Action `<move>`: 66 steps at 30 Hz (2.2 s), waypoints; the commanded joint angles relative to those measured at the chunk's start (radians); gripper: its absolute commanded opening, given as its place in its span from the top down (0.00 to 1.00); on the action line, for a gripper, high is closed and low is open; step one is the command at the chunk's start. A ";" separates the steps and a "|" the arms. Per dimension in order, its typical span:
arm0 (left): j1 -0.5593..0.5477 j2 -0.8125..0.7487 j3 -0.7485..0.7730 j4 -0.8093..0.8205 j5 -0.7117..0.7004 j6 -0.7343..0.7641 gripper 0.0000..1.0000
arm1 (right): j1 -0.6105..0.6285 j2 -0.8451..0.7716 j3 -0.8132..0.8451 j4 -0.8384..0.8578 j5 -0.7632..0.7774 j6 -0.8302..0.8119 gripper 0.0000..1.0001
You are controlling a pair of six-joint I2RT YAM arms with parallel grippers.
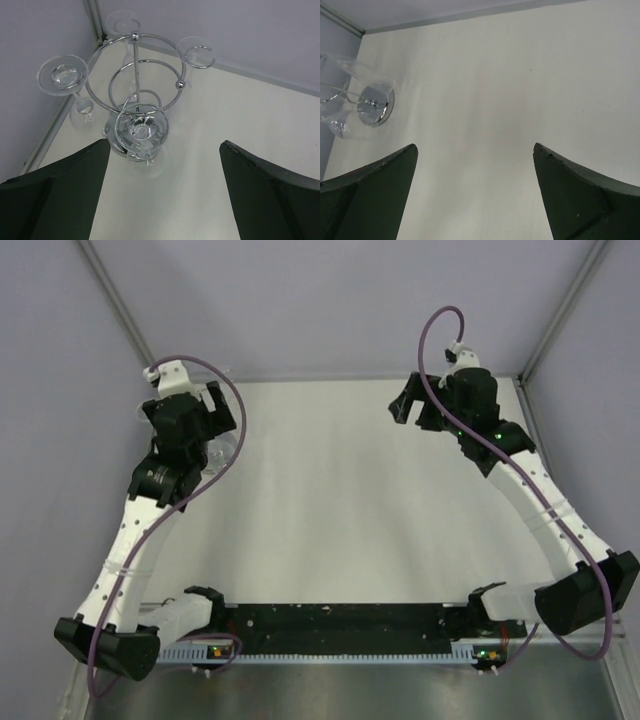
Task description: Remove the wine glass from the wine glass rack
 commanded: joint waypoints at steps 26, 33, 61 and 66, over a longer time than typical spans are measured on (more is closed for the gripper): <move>0.048 0.255 -0.171 0.720 -0.277 0.251 0.09 | 0.175 -0.006 -0.092 0.044 -0.094 -0.027 0.02; 0.057 0.306 -0.194 0.830 -0.294 0.292 0.11 | 0.184 -0.008 -0.105 0.044 -0.102 -0.037 0.02; 0.162 0.360 -0.234 0.910 -0.242 0.199 0.44 | 0.220 0.037 -0.106 0.044 -0.131 -0.055 0.02; 0.163 0.375 -0.237 0.933 -0.232 0.196 0.47 | 0.223 0.040 -0.108 0.042 -0.131 -0.058 0.02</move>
